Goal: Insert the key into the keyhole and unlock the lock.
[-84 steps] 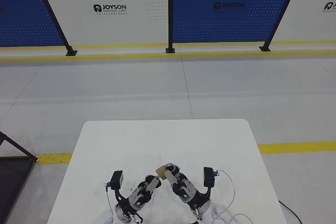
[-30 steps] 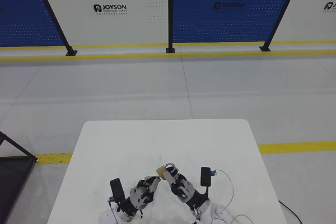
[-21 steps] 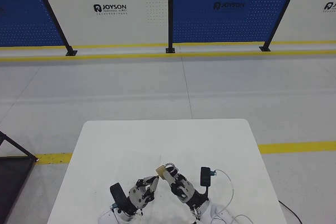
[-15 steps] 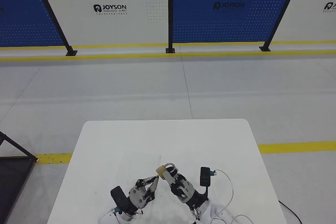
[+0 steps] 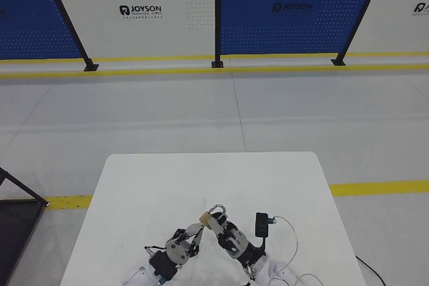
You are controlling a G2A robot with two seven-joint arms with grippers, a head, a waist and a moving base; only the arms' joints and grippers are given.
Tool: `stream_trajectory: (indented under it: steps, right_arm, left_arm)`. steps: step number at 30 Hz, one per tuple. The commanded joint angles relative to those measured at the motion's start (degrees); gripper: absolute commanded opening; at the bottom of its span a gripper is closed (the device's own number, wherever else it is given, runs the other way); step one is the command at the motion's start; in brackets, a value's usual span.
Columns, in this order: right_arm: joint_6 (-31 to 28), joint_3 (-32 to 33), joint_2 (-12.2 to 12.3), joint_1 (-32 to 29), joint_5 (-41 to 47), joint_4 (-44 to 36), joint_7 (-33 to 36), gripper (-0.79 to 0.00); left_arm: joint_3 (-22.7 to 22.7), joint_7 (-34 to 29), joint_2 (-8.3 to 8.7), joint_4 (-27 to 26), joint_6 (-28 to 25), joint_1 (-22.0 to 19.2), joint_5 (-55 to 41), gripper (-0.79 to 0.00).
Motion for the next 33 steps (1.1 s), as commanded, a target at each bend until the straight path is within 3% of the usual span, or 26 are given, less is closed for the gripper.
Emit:
stream_trajectory:
  steps: [1, 5, 6, 7, 15, 20, 26, 29, 33]
  right_arm:
    - [0.0, 0.0, 0.0, 0.0, 0.0, 0.0, 0.0, -0.785]
    - [-0.1, 0.0, 0.1, -0.1, 0.0, -0.1, -0.2, -0.785]
    - [-0.1, 0.0, 0.1, -0.1, 0.0, -0.1, -0.2, -0.785]
    - [0.0, 0.1, 0.1, -0.1, 0.0, -0.1, -0.3, -0.785]
    - [1.4, 0.9, 0.2, 0.5, 2.1, 0.9, -0.4, -0.785]
    - [6.7, -1.4, -0.4, 3.8, 5.7, 3.3, 9.0, -0.785]
    - [15.9, -9.0, -2.4, 10.1, 5.6, 8.1, 20.6, -0.785]
    - [20.4, -13.2, -3.9, 12.8, 3.7, 11.3, 22.5, -0.785]
    - [24.5, -17.0, -5.6, 15.2, 1.8, 14.5, 20.9, -0.785]
  left_arm:
    - [-0.1, 0.1, -0.05, 0.1, 1.3, -0.1, 0.6, -0.785]
    - [0.4, 1.3, -0.21, 0.2, -0.6, 0.0, -1.3, -0.785]
    - [0.6, 1.5, -0.27, 0.1, -1.7, 0.1, -2.3, -0.286]
    - [0.6, 1.9, -0.30, 0.0, -2.5, 0.1, -3.0, 0.000]
    - [-1.7, 1.6, 0.71, -2.5, -13.9, 2.9, -9.3, 0.000]
    - [-11.2, 0.8, 3.20, -8.2, -18.6, 9.7, -12.9, 0.000]
    - [-25.4, -1.7, 5.40, -14.0, -16.8, 19.3, -17.1, 0.000]
    - [-29.2, -1.2, 5.76, -15.0, -18.1, 22.3, -20.1, 0.000]
    - [-31.1, -0.3, 5.89, -14.9, -20.1, 24.0, -21.2, 0.000]
